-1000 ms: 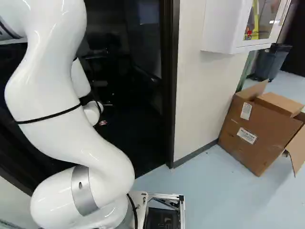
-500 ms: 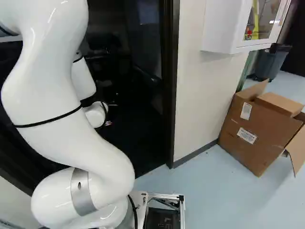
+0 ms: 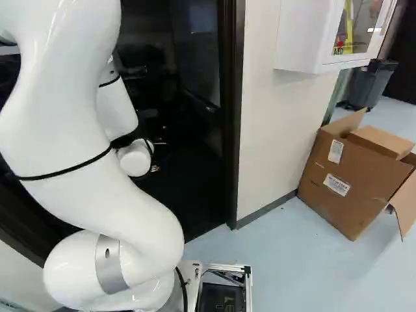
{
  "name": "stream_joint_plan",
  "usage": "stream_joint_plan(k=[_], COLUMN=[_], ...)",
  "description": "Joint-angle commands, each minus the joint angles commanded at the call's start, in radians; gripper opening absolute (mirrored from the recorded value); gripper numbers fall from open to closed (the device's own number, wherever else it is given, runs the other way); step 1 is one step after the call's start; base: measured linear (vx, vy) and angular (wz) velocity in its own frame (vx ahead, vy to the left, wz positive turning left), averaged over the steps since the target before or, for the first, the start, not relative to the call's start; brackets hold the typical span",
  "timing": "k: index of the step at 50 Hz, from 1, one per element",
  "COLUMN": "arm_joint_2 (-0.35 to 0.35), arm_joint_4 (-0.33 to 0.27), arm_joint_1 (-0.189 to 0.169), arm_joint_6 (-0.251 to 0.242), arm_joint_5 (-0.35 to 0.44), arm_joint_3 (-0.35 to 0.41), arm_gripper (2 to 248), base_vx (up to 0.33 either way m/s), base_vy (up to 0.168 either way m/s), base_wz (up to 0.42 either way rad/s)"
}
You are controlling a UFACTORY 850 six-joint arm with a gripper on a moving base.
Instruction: Open the door and move inside
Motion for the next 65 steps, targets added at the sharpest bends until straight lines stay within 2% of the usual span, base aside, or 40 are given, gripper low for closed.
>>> stream_joint_plan(k=[20, 65], arm_joint_2=[0.036, 0.098], arm_joint_4=[-0.045, -0.048], arm_joint_1=[-0.066, -0.224], arm_joint_6=[0.0, 0.0], arm_joint_5=[0.002, 0.002], arm_joint_3=[0.039, 0.104], arm_gripper=[247, 247], base_vx=[0.0, 0.0], base_vy=[0.0, 0.0], base_wz=[0.0, 0.0])
